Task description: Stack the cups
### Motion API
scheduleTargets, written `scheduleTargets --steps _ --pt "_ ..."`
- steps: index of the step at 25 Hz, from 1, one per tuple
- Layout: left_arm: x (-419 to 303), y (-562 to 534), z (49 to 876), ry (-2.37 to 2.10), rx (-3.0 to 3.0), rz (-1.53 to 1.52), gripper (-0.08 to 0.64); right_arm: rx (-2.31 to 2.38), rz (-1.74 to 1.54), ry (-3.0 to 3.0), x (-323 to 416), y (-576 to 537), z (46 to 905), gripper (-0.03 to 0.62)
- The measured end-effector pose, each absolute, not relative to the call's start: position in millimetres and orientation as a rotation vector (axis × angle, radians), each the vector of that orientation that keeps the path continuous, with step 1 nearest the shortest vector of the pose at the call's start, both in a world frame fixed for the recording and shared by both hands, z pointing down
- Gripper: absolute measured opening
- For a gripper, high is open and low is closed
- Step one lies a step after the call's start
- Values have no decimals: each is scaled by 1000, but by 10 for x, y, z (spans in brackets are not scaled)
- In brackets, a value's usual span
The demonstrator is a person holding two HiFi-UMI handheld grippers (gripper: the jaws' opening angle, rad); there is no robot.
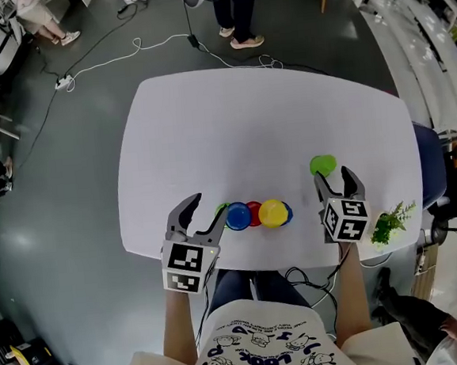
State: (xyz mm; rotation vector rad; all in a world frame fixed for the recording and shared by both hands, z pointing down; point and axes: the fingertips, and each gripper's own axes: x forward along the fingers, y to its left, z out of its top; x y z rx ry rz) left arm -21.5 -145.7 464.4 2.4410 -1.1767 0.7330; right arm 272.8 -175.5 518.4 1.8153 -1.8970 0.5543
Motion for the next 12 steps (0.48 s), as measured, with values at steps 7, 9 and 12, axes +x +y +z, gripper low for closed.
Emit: scheduleTargets --steps 7,9,12 --pt "-83 -1592 4687 -1192 2447 697 250 1830 641 -1830 2904 -1934 5584 336" --pt "-44 -1630 4703 -1191 2443 699 250 1822 666 -1816 2945 -1976 5695 336" --pt "-3 -1675 4736 -1192 2437 701 250 1818 696 -1803 3001 -2031 5823 333"
